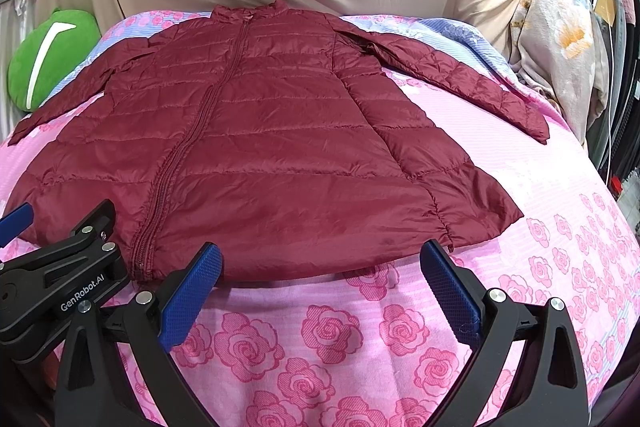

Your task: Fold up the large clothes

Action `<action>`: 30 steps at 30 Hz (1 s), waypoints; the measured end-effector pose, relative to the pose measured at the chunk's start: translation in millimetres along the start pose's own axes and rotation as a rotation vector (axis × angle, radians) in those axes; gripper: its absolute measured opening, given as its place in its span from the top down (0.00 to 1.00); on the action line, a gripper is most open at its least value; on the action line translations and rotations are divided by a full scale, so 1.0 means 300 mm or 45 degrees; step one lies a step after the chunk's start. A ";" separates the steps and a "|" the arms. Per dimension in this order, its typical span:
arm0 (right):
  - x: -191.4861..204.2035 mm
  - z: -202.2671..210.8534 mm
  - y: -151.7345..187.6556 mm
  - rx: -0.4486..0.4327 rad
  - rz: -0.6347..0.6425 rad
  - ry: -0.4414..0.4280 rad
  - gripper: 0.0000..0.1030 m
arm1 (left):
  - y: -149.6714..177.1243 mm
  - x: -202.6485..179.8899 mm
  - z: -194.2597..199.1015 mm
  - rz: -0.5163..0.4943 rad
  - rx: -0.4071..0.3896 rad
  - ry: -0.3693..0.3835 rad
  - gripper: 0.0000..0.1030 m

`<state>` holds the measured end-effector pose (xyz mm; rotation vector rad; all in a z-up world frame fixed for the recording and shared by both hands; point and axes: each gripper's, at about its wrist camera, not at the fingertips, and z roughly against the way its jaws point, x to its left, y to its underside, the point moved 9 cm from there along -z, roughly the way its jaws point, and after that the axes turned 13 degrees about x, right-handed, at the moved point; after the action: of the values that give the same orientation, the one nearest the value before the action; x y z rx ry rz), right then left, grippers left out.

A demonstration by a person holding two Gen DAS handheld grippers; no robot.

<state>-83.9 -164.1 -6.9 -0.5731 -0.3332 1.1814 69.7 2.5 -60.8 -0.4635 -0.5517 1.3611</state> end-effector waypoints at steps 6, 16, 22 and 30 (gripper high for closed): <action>0.000 -0.001 0.001 0.001 -0.001 0.002 0.05 | -0.006 0.005 -0.004 0.000 -0.022 -0.006 0.06; -0.002 -0.002 0.001 0.003 -0.002 0.004 0.05 | 0.006 0.007 -0.014 0.004 0.019 0.006 0.06; -0.007 -0.003 0.003 0.011 -0.014 0.019 0.05 | 0.010 0.011 -0.018 0.005 0.031 0.010 0.06; -0.008 -0.002 0.004 0.012 -0.015 0.020 0.05 | 0.010 0.008 -0.017 0.006 0.044 0.014 0.06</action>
<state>-85.3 -166.2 -8.1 -0.5709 -0.3171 1.1663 70.8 5.2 -66.5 -0.4440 -0.5171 1.3698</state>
